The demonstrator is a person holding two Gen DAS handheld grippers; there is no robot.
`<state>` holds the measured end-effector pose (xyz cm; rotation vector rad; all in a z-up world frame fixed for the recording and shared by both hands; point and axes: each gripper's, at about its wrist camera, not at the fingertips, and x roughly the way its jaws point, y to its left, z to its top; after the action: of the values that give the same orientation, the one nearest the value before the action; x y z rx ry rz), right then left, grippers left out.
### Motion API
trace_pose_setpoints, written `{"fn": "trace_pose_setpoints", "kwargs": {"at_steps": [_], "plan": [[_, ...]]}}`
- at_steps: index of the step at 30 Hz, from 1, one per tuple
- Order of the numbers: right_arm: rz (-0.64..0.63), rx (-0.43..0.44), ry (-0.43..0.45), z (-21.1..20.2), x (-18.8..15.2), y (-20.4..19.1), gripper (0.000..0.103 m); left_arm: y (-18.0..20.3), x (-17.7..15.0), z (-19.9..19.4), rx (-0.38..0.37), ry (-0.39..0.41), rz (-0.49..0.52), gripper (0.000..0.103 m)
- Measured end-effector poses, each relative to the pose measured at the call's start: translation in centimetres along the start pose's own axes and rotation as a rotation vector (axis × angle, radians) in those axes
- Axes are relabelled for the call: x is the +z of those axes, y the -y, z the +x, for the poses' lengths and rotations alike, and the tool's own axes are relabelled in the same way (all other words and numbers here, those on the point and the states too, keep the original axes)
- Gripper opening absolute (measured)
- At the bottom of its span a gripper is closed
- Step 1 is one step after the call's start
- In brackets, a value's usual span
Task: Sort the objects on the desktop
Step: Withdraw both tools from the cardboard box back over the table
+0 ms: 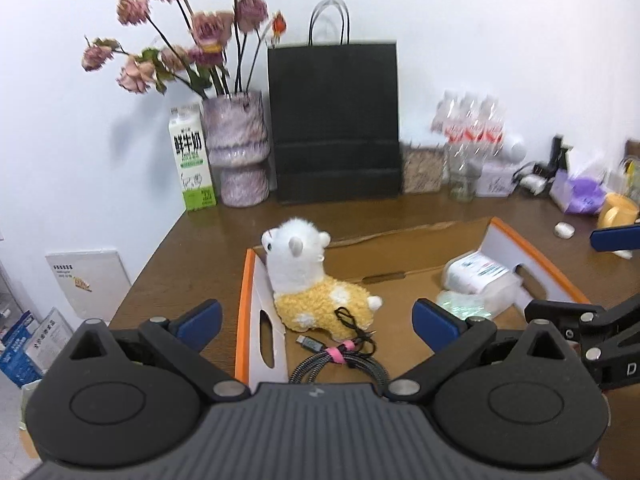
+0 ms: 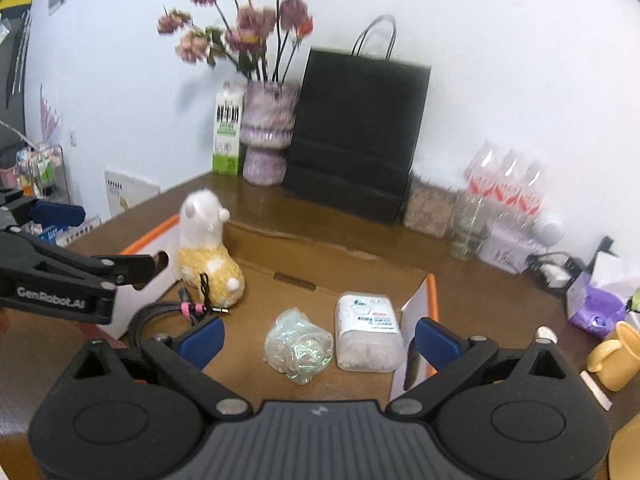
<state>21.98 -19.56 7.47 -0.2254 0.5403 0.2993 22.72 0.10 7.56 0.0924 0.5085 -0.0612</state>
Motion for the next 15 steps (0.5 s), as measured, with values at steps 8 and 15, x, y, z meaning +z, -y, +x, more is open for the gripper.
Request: {"fn": "trace_pose_setpoints", "kwargs": {"at_steps": [8,15], "plan": [[0.024,0.036,0.109,-6.3,-3.5,-0.9,0.102,-0.2,-3.2,-5.7,-0.034,0.108,-0.045,0.103],[0.078,0.018,0.146,-10.0,-8.1,-1.6,0.103,-0.4,-7.7,-8.4,-0.045,0.128,-0.105,0.103]]}}
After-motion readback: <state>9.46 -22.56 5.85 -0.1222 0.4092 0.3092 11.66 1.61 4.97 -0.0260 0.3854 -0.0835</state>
